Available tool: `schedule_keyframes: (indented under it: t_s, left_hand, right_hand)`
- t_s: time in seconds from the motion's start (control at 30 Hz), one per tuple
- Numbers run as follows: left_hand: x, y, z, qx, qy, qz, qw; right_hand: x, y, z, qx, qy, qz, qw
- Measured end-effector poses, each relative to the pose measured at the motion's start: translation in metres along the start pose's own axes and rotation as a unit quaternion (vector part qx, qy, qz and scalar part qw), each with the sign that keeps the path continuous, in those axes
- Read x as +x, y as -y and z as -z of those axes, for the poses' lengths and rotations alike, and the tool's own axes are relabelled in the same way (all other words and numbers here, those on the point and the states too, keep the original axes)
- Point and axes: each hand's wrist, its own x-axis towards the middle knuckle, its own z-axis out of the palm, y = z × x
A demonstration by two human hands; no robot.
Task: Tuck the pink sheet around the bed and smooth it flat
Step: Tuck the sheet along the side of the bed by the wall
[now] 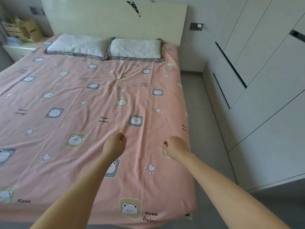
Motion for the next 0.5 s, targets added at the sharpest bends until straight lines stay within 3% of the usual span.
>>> schedule_keyframes:
  t_s: [0.23,0.5]
  left_hand:
    - [0.016,-0.158,-0.049,0.017,-0.01,-0.025,1.0]
    - [0.028,-0.323,-0.128,-0.034,0.004,-0.02,0.999]
  right_hand:
    - [0.011,-0.134,0.088,0.008,-0.041,0.028,0.999]
    - [0.042,-0.295,0.196,0.009,-0.064,0.047,0.997]
